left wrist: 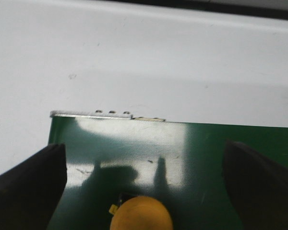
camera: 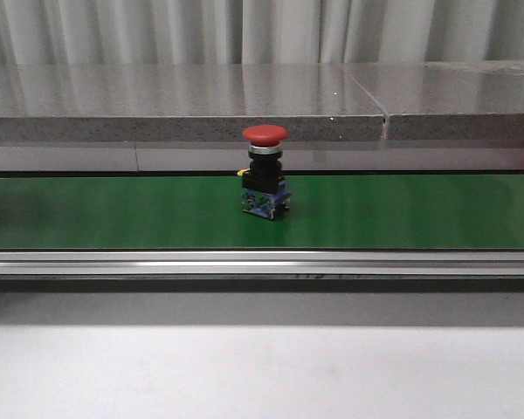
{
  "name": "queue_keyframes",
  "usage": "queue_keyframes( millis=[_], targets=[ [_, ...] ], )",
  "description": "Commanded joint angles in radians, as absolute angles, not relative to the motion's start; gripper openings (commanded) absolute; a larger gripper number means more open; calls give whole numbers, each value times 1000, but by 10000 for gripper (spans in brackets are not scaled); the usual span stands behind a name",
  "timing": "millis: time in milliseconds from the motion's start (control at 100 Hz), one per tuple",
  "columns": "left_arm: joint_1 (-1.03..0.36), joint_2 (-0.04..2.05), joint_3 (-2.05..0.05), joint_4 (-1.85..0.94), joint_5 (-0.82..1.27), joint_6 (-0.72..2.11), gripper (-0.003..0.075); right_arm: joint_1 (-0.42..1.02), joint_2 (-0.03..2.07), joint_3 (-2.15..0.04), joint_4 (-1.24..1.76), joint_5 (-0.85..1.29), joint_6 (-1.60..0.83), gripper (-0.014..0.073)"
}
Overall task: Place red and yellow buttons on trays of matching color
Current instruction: 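Set the yellow button on the belt and open the left gripper, then lower the right gripper onto the red button arriving on the belt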
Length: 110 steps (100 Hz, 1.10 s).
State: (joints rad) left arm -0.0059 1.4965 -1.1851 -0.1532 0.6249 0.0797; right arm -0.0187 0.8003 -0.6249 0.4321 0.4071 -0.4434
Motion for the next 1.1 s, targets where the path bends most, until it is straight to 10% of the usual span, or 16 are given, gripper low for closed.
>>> queue_keyframes(
  millis=[0,860,1090],
  targets=[
    [-47,1390,-1221,-166,550,93,641,-19,793,-657,446,350,-455,-67],
    [-96,433,-624,-160,512,93,634,-19,793,-657,446,350,-455,-67],
    [-96,211,-513,-190,584,86,411,-19,793,-657,446,350,-455,-67]
  ],
)
